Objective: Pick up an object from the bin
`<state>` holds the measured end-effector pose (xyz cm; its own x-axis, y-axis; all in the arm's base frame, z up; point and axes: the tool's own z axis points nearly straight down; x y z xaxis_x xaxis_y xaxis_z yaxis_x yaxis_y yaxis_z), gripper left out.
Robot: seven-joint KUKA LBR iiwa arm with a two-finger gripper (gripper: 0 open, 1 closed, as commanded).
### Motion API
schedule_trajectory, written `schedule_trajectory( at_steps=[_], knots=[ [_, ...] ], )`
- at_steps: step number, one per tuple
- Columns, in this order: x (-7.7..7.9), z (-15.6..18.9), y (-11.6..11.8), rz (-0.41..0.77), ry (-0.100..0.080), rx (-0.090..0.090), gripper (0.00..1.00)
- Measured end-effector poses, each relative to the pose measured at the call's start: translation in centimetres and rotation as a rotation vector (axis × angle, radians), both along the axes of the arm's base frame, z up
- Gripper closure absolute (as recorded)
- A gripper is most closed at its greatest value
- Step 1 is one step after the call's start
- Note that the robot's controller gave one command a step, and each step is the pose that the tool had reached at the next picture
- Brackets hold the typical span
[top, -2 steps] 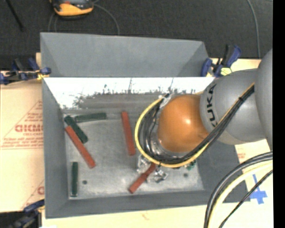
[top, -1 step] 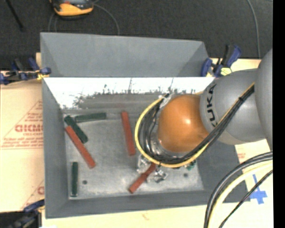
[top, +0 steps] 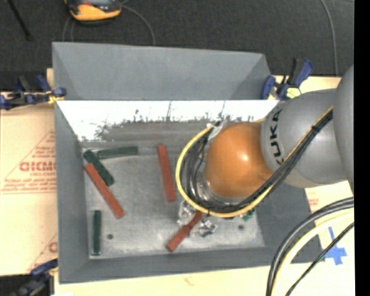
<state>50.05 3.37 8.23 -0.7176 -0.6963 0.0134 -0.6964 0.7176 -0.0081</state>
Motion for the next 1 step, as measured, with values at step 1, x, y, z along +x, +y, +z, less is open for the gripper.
schedule_trajectory(
  at_steps=[1],
  knots=[
    [-0.23, 1.28, 0.26, -0.001, 0.000, 0.012, 1.00]
  ],
)
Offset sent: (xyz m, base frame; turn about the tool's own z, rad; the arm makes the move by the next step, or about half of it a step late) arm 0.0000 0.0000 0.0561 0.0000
